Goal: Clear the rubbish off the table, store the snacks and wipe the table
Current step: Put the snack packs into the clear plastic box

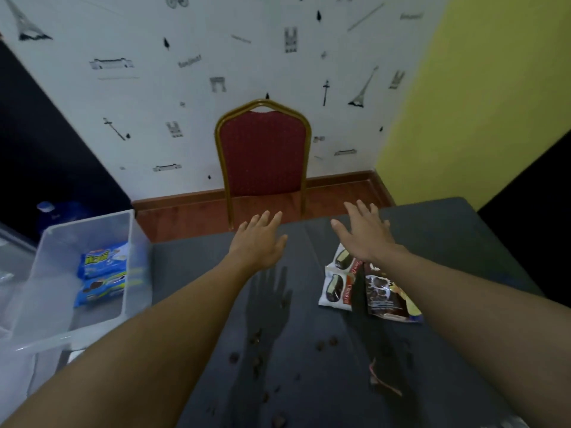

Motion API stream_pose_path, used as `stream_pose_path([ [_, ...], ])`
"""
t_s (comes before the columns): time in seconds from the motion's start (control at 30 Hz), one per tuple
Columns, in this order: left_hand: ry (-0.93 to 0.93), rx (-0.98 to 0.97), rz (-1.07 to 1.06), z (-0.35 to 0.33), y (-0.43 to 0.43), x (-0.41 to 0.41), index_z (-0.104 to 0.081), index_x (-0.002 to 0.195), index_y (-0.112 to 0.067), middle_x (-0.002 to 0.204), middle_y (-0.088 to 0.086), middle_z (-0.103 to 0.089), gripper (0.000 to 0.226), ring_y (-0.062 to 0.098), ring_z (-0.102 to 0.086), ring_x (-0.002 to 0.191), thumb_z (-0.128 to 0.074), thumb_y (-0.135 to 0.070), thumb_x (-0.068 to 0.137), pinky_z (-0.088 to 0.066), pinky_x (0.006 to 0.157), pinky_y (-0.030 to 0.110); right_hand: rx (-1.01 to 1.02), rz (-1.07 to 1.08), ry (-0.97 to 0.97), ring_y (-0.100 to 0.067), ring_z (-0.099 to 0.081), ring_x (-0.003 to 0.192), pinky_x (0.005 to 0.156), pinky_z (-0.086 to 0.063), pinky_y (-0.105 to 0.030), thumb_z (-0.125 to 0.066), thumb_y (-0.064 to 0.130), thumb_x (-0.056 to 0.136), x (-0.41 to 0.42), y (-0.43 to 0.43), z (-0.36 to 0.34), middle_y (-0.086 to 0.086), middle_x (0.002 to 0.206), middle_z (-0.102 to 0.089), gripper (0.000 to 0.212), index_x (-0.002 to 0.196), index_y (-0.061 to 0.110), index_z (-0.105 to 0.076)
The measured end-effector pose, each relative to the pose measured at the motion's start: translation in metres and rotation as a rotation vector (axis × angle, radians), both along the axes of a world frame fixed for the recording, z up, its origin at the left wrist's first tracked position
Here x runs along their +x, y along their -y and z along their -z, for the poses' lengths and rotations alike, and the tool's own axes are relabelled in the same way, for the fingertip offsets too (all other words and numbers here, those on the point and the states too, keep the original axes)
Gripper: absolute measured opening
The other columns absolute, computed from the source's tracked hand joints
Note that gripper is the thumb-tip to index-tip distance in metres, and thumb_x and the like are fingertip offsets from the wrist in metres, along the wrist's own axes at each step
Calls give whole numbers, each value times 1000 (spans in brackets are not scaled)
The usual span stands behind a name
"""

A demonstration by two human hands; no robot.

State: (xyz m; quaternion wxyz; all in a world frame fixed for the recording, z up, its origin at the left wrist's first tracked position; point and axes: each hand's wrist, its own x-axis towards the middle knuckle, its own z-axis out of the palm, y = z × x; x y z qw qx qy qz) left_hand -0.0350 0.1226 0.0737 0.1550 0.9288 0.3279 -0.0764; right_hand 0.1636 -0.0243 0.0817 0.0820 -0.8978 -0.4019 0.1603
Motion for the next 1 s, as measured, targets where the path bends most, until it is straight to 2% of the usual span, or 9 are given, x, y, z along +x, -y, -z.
stream_pose_path([
  [0.23,-62,-62,28,30,37,44,-5,158,-24,164,9,-13,75,33,-20,148,-38,-54,98,-20,120,49,-33,58,-24,-33,-5,154,119,-16,-65,-39,57,101,37,44,26,-7,168,-12,71,159,23,-18],
  [0.4,-77,-123,27,58,62,71,-7,157,-23,159,11,-27,82,32,-36,141,-44,-59,94,-33,114,48,-81,72,-59,-32,-12,153,119,-20,-63,-48,53,99,58,62,52,-7,167,-17,73,159,23,-18],
  [0.5,-92,-188,15,75,76,82,-9,157,-23,154,11,-34,86,31,-44,133,-49,-61,91,-41,107,47,-108,53,-81,-30,-19,152,119,-23,-58,-53,50,98,66,70,67,-8,165,-23,75,159,22,-19],
  [0.63,-127,-265,-22,98,90,94,-9,157,-22,152,12,-35,90,33,-46,130,-53,-61,88,-43,104,47,-94,7,-154,-29,-27,148,119,-28,-46,-58,44,98,69,70,87,-9,161,-32,74,158,19,-22],
  [0.77,-145,-294,-86,116,105,100,-12,156,-22,144,10,-40,99,31,-52,123,-62,-64,82,-47,100,45,-110,-17,-252,-29,-27,149,120,-29,-45,-60,44,97,69,56,107,-9,162,-30,77,159,18,-22],
  [0.9,-76,-338,-153,133,110,104,-34,139,-24,120,5,-44,82,27,-59,102,-73,-58,76,-55,89,44,-150,-41,-274,-29,-28,148,118,-31,-47,-66,52,91,69,38,126,-7,162,-29,88,159,21,-19],
  [1.0,-4,-438,-226,138,107,107,-43,129,-21,117,3,-47,71,24,-58,102,-81,-45,73,-54,90,42,-196,-86,-208,-32,-36,139,113,-36,-46,-71,56,84,69,27,135,-9,153,-39,95,158,19,-22],
])
